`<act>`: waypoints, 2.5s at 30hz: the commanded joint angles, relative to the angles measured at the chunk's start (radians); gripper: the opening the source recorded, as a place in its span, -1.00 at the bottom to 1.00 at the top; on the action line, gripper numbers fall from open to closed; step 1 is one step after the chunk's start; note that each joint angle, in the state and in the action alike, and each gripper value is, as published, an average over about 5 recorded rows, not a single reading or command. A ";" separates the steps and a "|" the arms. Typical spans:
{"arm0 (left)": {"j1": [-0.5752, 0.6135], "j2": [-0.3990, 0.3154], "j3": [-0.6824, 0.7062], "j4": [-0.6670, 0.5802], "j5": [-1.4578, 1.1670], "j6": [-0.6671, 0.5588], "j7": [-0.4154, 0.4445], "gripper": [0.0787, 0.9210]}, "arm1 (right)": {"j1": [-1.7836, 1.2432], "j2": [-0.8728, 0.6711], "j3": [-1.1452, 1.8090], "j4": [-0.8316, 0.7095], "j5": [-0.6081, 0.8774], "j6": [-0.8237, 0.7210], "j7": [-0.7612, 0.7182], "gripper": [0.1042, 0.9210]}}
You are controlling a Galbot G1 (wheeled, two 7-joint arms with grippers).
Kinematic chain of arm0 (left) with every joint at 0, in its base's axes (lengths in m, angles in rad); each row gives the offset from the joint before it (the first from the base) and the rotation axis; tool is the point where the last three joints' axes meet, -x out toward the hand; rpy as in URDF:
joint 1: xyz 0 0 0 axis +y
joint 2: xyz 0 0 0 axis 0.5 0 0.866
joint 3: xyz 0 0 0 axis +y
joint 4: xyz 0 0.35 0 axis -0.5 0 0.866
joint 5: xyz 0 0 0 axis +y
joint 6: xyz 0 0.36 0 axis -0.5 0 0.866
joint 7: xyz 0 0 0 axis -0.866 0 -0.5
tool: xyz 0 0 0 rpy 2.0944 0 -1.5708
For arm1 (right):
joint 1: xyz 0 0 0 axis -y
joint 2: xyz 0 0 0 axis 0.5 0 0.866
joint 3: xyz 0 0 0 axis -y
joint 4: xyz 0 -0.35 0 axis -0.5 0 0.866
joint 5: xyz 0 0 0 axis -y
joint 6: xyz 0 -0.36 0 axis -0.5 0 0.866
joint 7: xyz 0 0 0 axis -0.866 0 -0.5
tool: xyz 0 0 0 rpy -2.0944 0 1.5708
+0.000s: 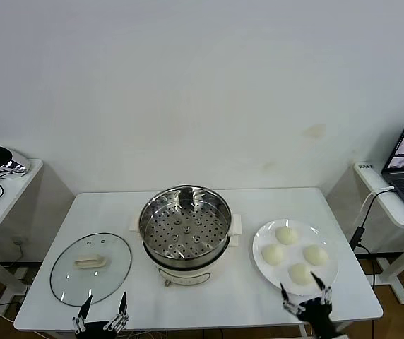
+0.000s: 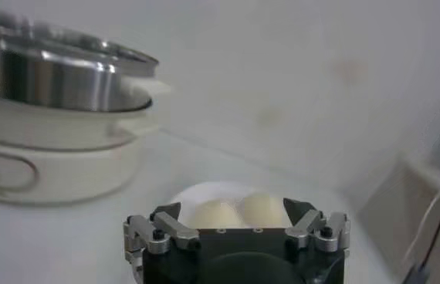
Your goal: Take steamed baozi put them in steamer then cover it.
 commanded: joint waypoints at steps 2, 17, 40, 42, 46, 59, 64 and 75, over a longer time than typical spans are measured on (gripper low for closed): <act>-0.044 0.036 -0.006 0.003 0.008 0.030 0.021 0.77 | 0.238 -0.366 0.060 -0.100 -0.246 -0.078 -0.233 0.76; -0.050 0.009 -0.003 -0.020 0.052 0.057 0.028 0.77 | 1.206 -0.658 -0.804 -0.467 -0.058 -0.111 -0.739 0.76; -0.060 0.011 -0.020 -0.007 0.070 0.067 0.024 0.77 | 1.597 -0.379 -1.337 -0.837 -0.016 -0.065 -0.981 0.76; -0.061 0.009 -0.022 -0.007 0.071 0.067 0.024 0.77 | 1.593 -0.348 -1.339 -0.860 -0.032 -0.052 -0.987 0.76; -0.063 0.008 -0.027 -0.002 0.072 0.067 0.025 0.77 | 1.586 -0.294 -1.340 -0.904 -0.060 -0.034 -0.986 0.76; -0.067 0.008 -0.039 0.011 0.078 0.062 0.025 0.77 | 1.575 -0.180 -1.330 -1.040 -0.140 -0.003 -0.952 0.76; -0.065 0.007 -0.041 0.012 0.080 0.059 0.024 0.77 | 1.577 -0.153 -1.320 -1.075 -0.163 -0.008 -0.941 0.76; -0.061 0.006 -0.044 0.014 0.085 0.052 0.024 0.77 | 1.571 -0.107 -1.306 -1.129 -0.190 -0.007 -0.941 0.71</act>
